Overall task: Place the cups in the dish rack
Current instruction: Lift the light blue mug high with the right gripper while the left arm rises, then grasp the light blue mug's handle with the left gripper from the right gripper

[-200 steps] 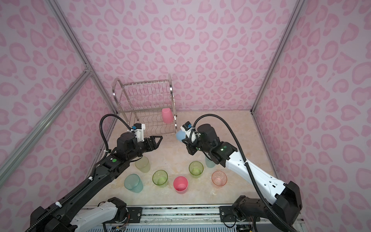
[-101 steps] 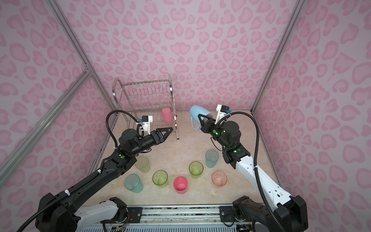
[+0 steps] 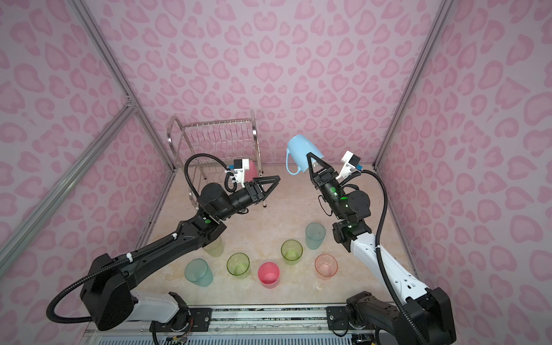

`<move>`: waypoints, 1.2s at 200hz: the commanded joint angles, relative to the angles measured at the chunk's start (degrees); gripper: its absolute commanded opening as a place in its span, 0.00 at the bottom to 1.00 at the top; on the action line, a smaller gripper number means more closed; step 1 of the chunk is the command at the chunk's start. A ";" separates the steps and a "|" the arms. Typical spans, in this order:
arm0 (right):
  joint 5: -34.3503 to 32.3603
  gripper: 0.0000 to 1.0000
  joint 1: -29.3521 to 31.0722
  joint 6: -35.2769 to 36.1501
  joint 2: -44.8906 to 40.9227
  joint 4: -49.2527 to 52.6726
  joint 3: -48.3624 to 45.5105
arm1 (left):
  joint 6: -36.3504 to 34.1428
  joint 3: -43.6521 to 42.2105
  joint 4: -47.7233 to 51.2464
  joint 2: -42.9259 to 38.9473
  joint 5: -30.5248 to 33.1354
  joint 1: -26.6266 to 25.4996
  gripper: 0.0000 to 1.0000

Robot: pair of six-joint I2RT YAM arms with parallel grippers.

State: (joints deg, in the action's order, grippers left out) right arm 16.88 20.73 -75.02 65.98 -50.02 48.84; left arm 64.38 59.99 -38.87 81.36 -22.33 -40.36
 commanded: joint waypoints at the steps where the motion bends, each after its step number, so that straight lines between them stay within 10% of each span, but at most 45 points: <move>1: 0.08 0.00 -0.60 -1.79 -0.66 -6.66 -0.54 | 0.01 3.09 -3.98 2.06 -0.88 -0.27 0.63; 240: 1.70 0.00 -1.72 1.26 0.27 -6.80 -1.86 | -2.33 16.74 -4.42 17.33 5.74 -3.98 0.30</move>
State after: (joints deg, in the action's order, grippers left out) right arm 17.78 18.98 -74.35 65.89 -50.98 46.78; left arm 62.37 75.70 -41.60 97.69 -17.02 -44.29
